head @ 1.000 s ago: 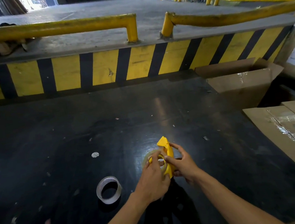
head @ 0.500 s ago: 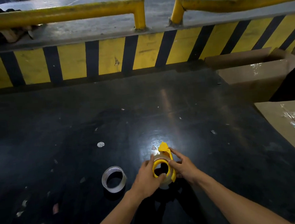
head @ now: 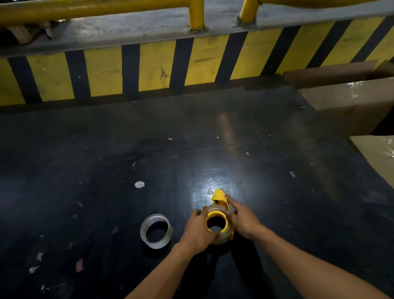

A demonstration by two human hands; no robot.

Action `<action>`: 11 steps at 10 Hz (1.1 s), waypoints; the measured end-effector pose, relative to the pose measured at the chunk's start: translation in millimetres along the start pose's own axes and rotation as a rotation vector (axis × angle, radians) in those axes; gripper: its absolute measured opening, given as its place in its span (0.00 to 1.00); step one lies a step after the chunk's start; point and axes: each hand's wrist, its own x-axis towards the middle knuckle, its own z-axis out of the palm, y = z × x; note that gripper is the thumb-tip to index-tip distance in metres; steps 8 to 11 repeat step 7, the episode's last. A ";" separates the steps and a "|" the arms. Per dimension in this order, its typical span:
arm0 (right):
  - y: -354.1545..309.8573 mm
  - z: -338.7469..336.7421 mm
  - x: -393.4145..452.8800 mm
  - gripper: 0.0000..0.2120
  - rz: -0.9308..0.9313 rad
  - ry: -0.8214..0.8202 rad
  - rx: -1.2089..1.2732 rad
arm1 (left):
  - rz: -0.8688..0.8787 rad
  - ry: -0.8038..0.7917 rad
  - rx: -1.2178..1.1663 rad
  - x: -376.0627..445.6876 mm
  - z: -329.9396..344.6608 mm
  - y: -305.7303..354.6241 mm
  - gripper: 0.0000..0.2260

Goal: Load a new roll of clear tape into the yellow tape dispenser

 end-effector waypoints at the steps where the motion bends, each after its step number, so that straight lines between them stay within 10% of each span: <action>1: 5.5 5.3 -1.0 0.27 -0.057 0.030 -0.104 | 0.000 0.012 -0.012 -4.1 1.8 0.2 0.39; 4: 5.7 18.4 -13.0 0.32 -0.055 0.031 -0.193 | -0.064 0.273 -0.086 -15.7 -7.2 5.0 0.17; 11: 2.8 38.4 -89.7 0.30 0.009 0.172 -0.300 | -0.011 0.327 -0.151 -47.4 6.0 -10.6 0.12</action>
